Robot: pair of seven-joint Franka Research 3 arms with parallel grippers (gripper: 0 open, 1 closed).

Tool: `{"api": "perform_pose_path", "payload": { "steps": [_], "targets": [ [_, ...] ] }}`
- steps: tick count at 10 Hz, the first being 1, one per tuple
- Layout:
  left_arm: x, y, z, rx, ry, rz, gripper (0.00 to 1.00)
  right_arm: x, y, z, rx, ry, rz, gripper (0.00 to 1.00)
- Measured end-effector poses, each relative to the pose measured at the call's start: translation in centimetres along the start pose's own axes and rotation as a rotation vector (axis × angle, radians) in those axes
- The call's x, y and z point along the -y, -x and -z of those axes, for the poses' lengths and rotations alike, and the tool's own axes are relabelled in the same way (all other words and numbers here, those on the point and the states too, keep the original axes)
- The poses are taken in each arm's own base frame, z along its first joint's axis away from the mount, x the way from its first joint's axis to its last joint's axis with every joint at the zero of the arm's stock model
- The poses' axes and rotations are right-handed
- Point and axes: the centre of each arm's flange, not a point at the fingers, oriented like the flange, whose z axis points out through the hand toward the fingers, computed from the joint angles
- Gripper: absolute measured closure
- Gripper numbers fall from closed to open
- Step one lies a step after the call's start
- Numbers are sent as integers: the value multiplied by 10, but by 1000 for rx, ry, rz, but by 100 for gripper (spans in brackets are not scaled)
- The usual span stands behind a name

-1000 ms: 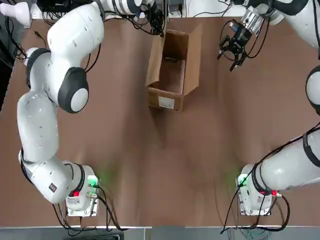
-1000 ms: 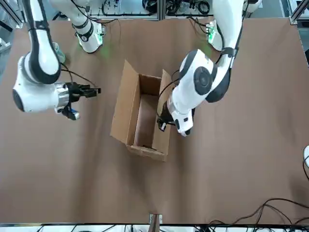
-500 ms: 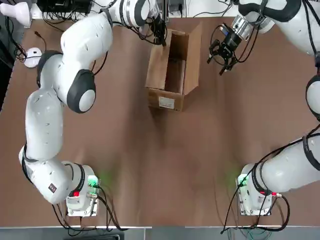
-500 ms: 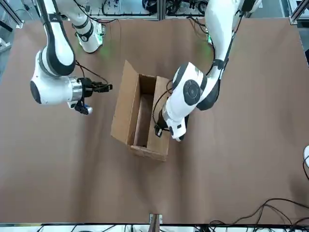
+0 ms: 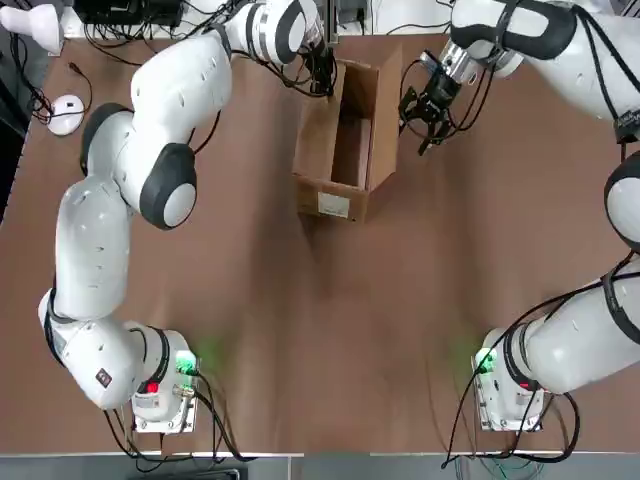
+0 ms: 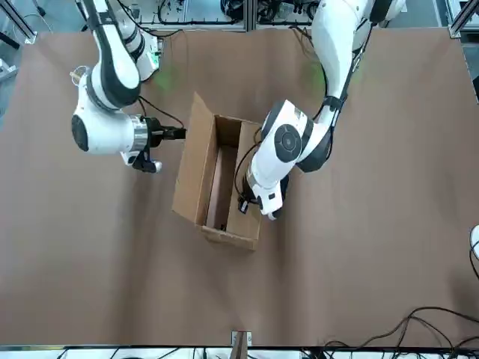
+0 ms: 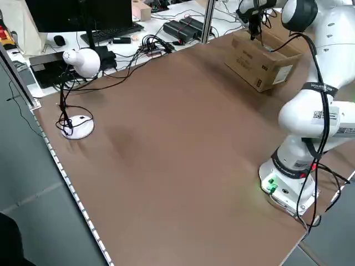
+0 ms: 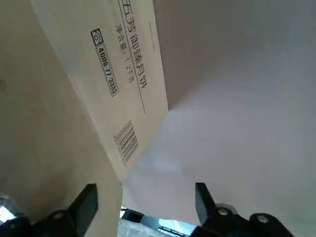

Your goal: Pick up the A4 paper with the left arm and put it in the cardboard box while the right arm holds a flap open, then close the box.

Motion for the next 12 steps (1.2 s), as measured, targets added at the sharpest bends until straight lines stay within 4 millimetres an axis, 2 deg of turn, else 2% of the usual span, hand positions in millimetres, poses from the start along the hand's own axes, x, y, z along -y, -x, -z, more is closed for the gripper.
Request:
{"api": "perform_pose_path", "payload": {
  "steps": [4, 5, 8, 9, 12],
  "targets": [
    [0, 1, 1, -2, 4, -1, 99, 5, 4, 6, -16, -21, -20, 84],
    [-1, 1, 3, -2, 7, -1, 99, 11, 6, 5, -21, -21, -31, 95],
    [-10, -2, 19, -5, 62, 2, 99, 34, 16, -6, -17, -43, -52, 96],
    [-12, -3, 34, -7, 68, 3, 99, 39, 18, -7, -24, -46, -51, 96],
    [-9, -4, 95, -37, 57, -12, 96, 60, 26, -8, -43, -53, -49, 99]
  ]
}}
